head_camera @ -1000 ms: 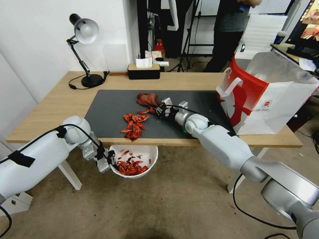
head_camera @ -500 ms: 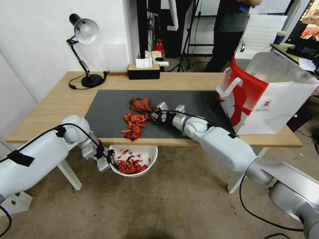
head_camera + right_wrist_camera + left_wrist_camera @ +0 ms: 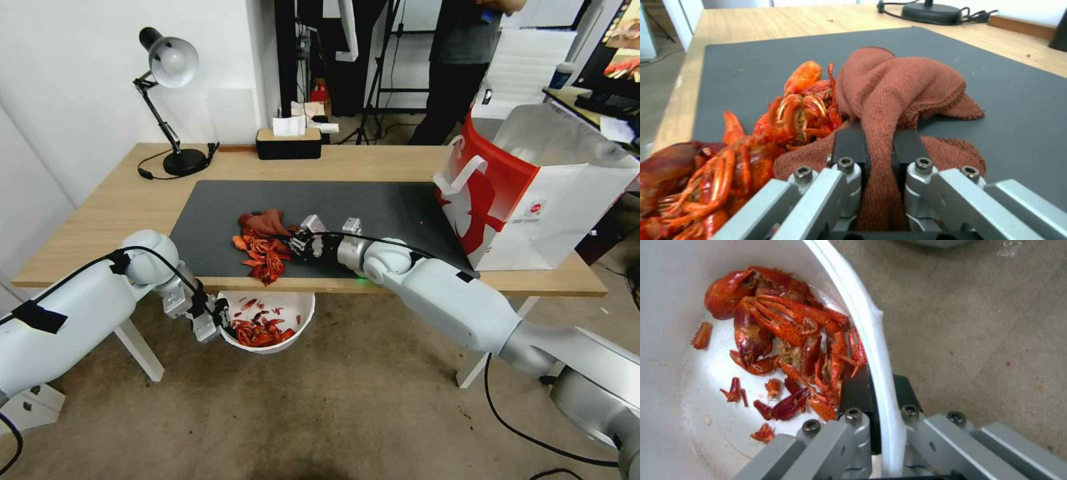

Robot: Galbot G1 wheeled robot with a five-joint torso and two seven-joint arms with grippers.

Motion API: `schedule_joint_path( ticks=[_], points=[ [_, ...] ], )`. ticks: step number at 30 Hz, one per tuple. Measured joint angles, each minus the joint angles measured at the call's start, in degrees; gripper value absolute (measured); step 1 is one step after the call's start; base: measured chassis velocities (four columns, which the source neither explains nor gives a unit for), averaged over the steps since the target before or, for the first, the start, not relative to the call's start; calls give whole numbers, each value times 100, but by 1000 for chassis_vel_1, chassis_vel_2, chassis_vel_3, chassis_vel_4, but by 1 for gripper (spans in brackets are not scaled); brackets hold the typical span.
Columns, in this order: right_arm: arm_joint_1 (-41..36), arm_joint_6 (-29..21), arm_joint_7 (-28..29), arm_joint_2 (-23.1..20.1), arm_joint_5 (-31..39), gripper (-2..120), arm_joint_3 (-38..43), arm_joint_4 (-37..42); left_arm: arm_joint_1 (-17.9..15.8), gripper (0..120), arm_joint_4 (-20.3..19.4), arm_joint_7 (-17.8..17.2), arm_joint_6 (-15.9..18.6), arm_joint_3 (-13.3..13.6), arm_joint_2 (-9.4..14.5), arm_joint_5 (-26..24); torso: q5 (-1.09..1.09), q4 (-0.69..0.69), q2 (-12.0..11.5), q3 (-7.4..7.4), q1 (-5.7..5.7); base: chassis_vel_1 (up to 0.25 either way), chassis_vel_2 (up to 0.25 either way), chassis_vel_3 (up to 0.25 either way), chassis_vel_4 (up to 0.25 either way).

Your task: Sweep shrimp from table into container with towel, then put container into takeout bag.

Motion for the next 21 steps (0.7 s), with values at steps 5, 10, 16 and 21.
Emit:
schedule_joint_path(
  ticks=[5,10,16,21],
  points=[
    [-63,3,-36,-113,0,5,-98,202,0,0,11,-2,-2,-18,9,-3,0,0,0,0,0,0,0,0,0],
    [-107,6,-56,-201,0,5,-190,349,-4,0,17,-4,-3,-21,9,-8,0,0,0,0,-1,0,0,0,0],
    [-116,20,-88,-283,0,5,-258,439,9,0,20,-9,-7,-28,8,-12,1,0,0,0,-1,0,0,0,0],
    [-13,42,-138,-285,4,5,-377,379,12,0,20,-10,-10,-34,9,-15,1,-1,1,0,-1,0,0,0,0]
  ],
)
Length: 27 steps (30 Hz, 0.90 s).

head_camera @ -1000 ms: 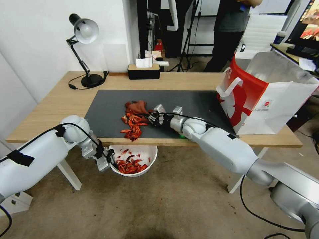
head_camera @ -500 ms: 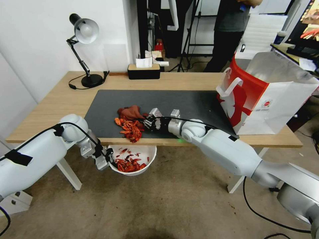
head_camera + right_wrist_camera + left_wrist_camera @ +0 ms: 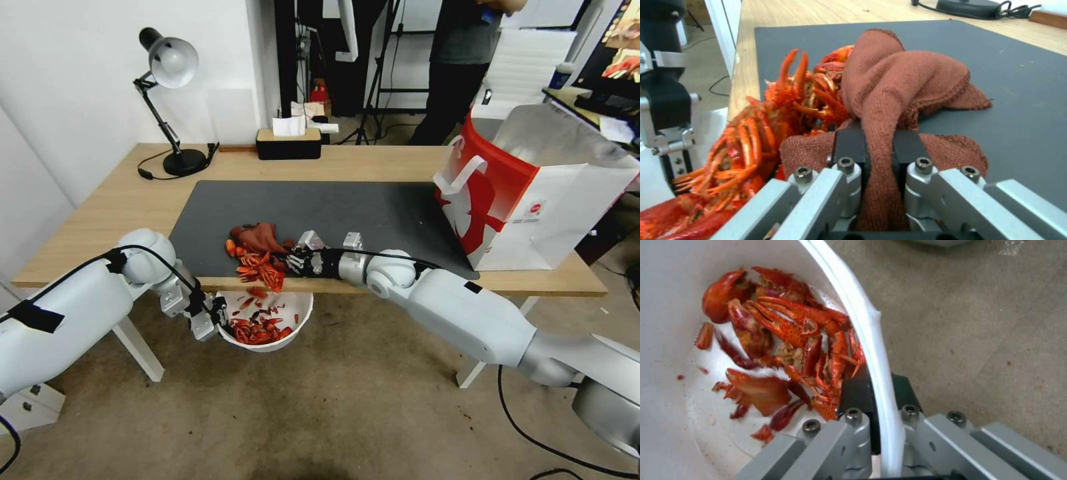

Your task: Sweep shrimp from table into container with towel, then put container into takeout bag.

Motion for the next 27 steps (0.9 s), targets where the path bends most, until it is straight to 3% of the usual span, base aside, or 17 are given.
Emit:
schedule_joint_path(
  ticks=[13,27],
  points=[
    [560,52,-332,138,42,5,-467,-409,3,0,-41,0,7,0,5,-3,-1,1,0,1,0,0,0,0,0],
    [630,66,-478,35,23,5,-601,-250,71,0,-77,1,11,-95,74,-4,-1,0,-2,1,1,0,0,0,0]
  ],
)
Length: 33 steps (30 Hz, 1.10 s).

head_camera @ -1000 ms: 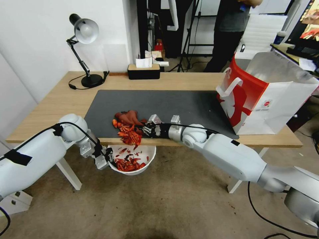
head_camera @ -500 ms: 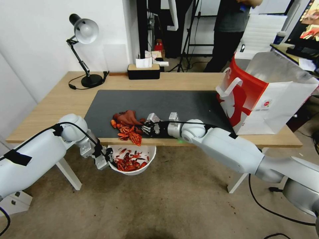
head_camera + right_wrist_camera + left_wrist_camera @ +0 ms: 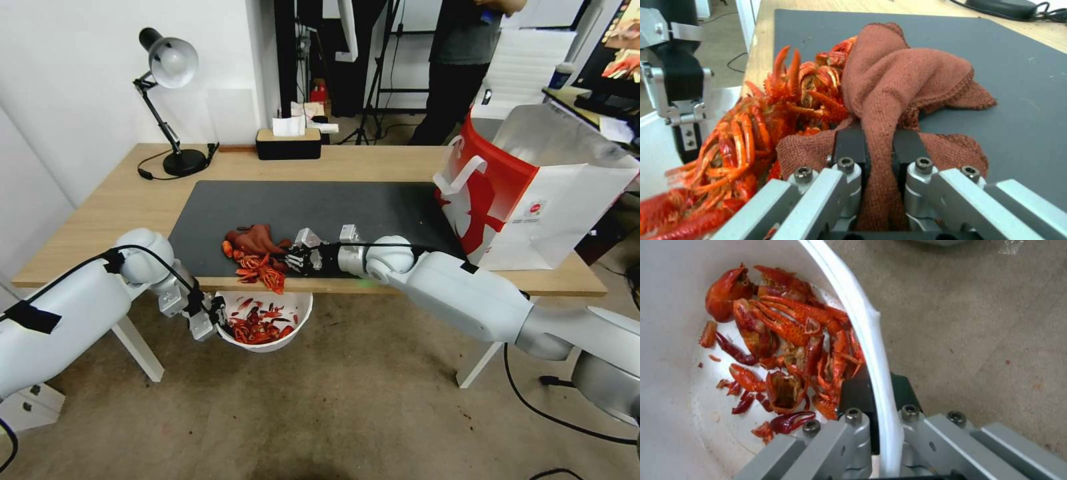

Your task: Sweep shrimp from table into container with towel, then put container into takeout bag.

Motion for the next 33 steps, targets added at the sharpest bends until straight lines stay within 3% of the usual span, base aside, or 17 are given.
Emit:
schedule_joint_path(
  ticks=[21,33],
  points=[
    [2,1,-79,-582,-27,5,-265,773,324,0,-170,-1,10,-331,213,2,1,3,0,0,-1,0,0,0,0],
    [-69,4,-81,-779,-27,5,-269,968,246,0,-52,-1,-8,-339,227,2,0,1,0,-1,0,0,0,0,0]
  ],
)
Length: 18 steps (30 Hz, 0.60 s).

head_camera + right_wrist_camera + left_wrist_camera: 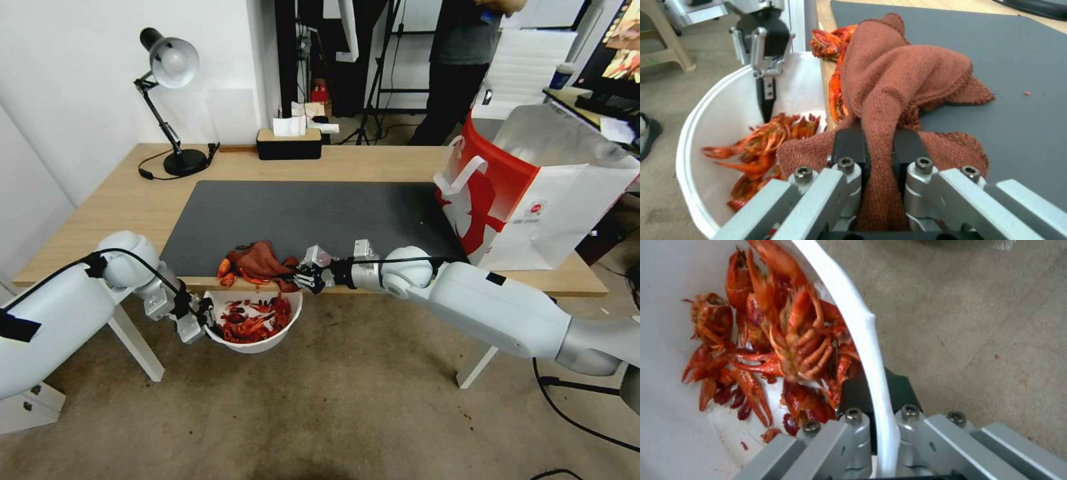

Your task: Sweep shrimp from table into container with towel, then put container into takeout bag.

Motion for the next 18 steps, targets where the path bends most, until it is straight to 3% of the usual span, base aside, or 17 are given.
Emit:
schedule_joint_path(
  ticks=[18],
  points=[
    [345,64,-153,-70,11,5,-396,140,-57,0,238,9,-107,-69,-16,-2,-1,0,0,1,0,0,0,0,0]
  ],
)
